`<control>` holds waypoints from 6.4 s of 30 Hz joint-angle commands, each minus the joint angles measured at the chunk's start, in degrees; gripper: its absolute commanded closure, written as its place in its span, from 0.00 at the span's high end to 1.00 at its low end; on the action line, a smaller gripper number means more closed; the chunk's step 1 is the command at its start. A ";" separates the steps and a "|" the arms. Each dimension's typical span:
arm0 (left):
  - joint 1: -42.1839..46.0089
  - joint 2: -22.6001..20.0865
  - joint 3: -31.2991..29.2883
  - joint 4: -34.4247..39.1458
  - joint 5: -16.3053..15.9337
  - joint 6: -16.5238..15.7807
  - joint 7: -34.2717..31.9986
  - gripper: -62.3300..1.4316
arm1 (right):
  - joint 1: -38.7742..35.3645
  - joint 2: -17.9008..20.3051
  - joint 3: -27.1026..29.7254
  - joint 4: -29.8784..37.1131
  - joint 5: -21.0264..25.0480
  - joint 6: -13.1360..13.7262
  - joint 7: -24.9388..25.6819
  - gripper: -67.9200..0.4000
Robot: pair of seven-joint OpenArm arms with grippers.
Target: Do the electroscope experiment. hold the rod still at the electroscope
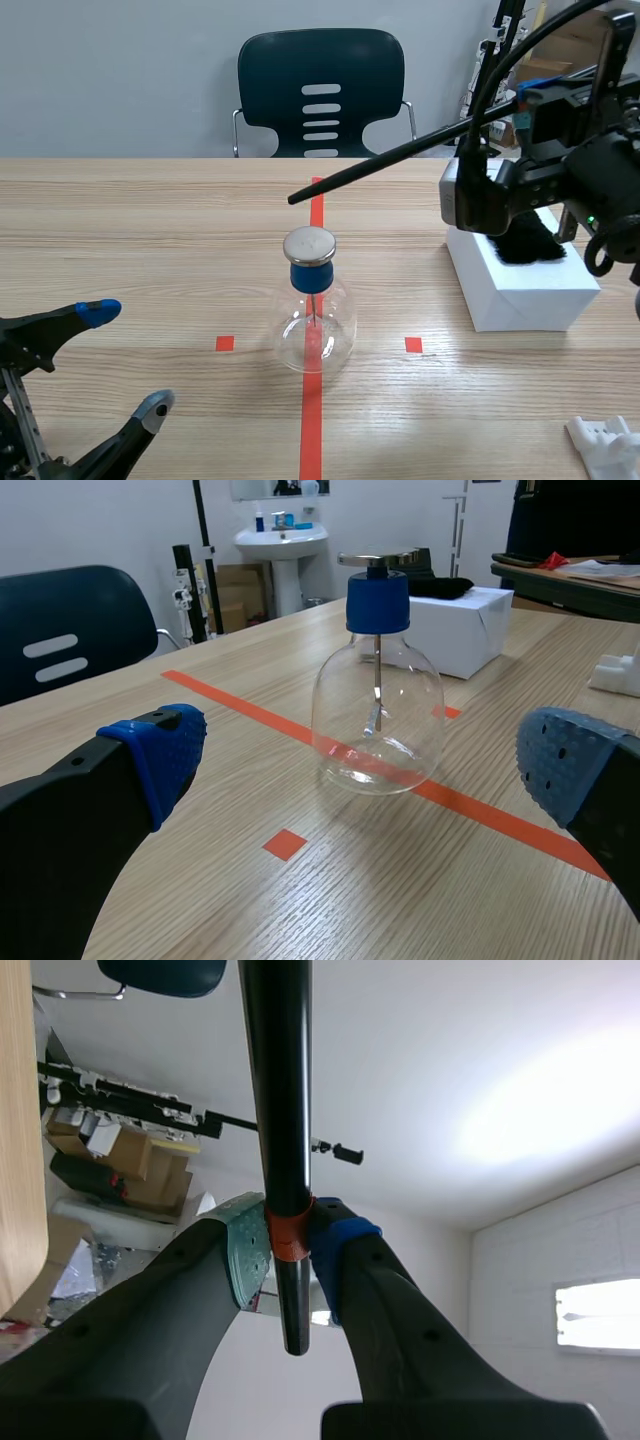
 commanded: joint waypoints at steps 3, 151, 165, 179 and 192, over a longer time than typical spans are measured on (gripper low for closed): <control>-0.22 -0.02 0.04 0.68 -0.37 -0.11 -0.81 1.00 | 0.85 0.46 0.85 -1.29 -2.43 -0.66 -0.42 0.01; -0.33 -0.02 0.04 0.68 -0.39 -0.15 -0.46 1.00 | -12.28 6.51 27.17 4.11 21.29 -3.48 10.73 0.01; -0.33 -0.02 0.04 0.68 -0.39 -0.15 -0.39 1.00 | -28.70 5.53 49.35 2.60 46.21 -3.52 23.71 0.01; -0.33 -0.02 0.04 0.68 -0.42 -0.20 -0.48 1.00 | -35.85 -5.33 55.17 0.15 47.95 -3.52 33.00 0.01; -0.33 -0.02 0.04 0.68 -0.42 -0.17 -0.46 1.00 | -38.05 -9.99 56.04 0.15 47.74 -3.43 29.94 0.01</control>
